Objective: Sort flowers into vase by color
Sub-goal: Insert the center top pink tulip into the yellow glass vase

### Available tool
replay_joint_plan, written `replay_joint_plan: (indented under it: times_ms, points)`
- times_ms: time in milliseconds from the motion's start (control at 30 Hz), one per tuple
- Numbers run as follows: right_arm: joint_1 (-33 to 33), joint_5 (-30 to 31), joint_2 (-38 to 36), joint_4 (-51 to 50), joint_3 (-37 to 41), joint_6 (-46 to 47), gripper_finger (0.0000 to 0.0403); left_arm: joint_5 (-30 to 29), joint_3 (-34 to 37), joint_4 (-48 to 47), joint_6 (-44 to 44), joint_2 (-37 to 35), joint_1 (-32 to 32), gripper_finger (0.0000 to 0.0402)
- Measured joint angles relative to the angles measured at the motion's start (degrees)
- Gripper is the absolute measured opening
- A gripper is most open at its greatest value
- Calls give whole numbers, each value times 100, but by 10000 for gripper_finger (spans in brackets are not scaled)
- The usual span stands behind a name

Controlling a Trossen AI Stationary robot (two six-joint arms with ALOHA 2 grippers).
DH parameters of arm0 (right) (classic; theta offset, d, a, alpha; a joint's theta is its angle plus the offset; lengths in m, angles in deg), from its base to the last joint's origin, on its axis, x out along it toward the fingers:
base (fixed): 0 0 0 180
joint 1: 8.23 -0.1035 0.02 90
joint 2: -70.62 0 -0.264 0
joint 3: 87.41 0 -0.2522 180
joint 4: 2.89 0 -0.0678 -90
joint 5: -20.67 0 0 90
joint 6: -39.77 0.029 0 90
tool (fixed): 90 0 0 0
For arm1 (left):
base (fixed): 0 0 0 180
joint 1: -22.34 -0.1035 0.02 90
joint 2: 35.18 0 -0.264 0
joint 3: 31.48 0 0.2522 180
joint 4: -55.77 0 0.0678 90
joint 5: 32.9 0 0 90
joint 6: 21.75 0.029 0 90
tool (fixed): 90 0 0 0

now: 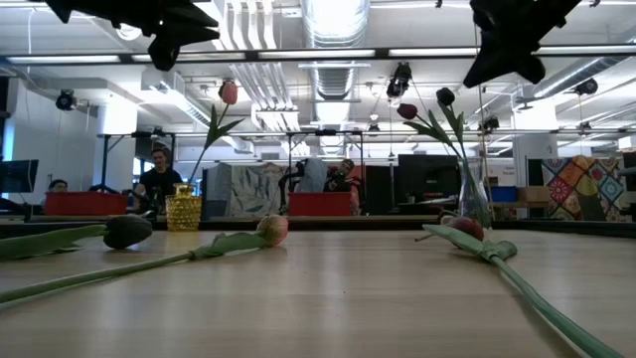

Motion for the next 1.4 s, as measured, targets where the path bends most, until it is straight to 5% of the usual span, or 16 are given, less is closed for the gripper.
replay_joint_plan:
  times_ms: [200,467,800,933,1400]
  points:
    - [-790,392,493,759,453,1307,13,92,537,305,-383,-294,1,77]
    - [-993,854,1465,1294,711,2880,23,86,760,333,-619,-563,0,77]
    - [-978,1022,3154,1352,738,4808,141,77,772,154,-620,-695,2,76]
    - [-965,1630,3781,1599,740,5358,169,75,772,152,-611,-754,1,76]
    - [-199,2843,5221,2223,459,5799,128,75,772,77,-618,-823,0,76]
